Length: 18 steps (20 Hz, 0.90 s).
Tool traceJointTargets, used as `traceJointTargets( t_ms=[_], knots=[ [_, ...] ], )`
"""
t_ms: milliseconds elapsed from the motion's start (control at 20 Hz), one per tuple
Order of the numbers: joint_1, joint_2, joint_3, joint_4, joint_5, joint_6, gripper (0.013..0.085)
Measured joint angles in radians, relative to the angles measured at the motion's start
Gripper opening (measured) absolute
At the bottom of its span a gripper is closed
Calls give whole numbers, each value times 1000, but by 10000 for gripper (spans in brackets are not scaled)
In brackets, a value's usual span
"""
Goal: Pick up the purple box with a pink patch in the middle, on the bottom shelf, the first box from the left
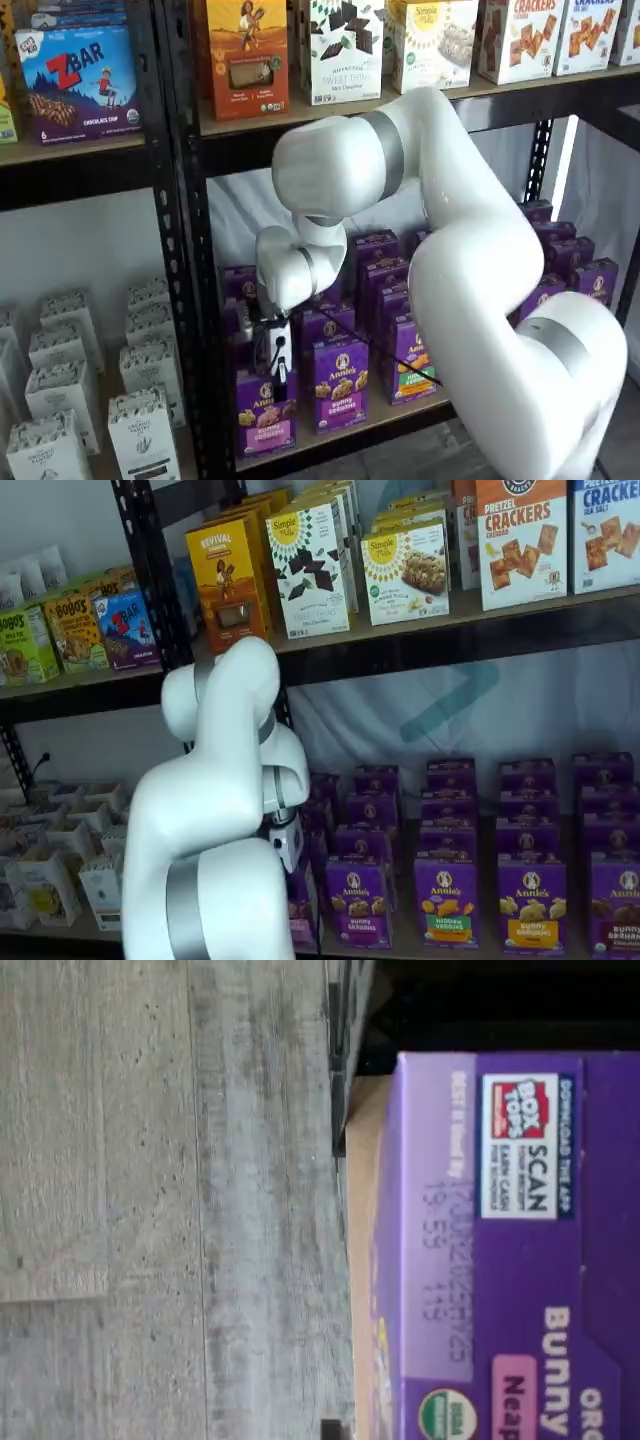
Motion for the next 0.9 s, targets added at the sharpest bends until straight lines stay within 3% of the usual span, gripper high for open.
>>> traceJointTargets(
  t_ms=[50, 150, 450, 650, 900],
  knots=[
    [0, -1, 1, 3, -2, -2, 490],
    [1, -2, 3, 6, -4, -5, 410],
    [2, -7, 10, 1, -5, 1, 410],
    [3, -14, 20, 9, -6, -6, 330],
    [3, -26, 37, -23, -1, 24, 330]
  ],
)
